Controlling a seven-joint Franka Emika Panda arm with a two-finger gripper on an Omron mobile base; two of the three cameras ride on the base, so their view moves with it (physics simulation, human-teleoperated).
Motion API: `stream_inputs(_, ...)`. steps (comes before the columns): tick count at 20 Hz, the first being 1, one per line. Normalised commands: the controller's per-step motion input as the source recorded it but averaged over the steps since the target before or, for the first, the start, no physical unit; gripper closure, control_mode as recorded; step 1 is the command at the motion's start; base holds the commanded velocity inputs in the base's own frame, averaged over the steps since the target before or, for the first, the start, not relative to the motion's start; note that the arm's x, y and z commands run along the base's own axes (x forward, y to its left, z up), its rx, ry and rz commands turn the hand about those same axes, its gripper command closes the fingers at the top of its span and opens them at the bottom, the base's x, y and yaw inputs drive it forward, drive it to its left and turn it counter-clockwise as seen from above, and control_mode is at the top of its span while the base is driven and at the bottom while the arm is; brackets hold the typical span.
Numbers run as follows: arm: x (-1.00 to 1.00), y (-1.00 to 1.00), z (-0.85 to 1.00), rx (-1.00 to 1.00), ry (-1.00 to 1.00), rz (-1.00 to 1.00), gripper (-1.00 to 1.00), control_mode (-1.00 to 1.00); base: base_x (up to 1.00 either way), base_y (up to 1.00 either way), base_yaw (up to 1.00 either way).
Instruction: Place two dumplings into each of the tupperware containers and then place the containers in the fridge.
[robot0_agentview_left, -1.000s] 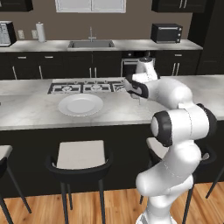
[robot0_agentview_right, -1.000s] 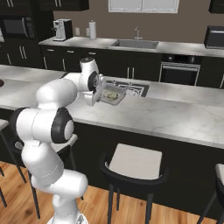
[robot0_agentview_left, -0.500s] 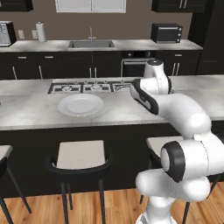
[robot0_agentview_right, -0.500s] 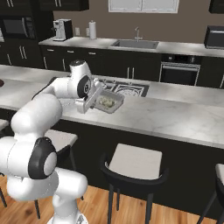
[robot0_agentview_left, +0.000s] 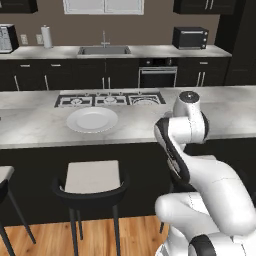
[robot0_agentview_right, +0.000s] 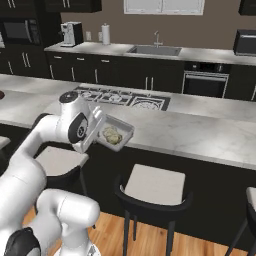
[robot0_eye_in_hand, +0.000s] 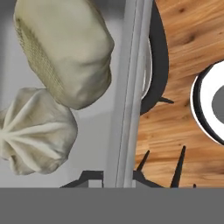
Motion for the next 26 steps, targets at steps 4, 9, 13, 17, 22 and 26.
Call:
stream_inputs(4, -0.82, 0.55, -0.02, -0.01, -0.01, 0.09, 1.0, -1.0, 0.0, 0.0, 0.0)
stream_inputs(9, -0.36, 0.45, -0.03, -0.01, 0.0, 0.13, 1.0, -1.0, 0.0, 0.0, 0.0)
stream_inputs(13, -0.03, 0.01, 0.0, 0.0, 0.0, 0.07, 1.0, -1.0, 0.0, 0.0, 0.0)
stream_inputs(17, -0.09, 0.0, 0.0, 0.0, 0.0, 0.02, 1.0, -1.0, 0.0, 0.0, 0.0)
stream_inputs(22, -0.19, 0.0, 0.0, 0.0, 0.0, 0.01, 1.0, 1.0, -0.11, 0.0, 0.0)
stream_inputs(26, 0.0, 0.0, 0.0, 0.0, 0.0, 0.0, 1.0, 1.0, -0.86, -0.03, -0.01)
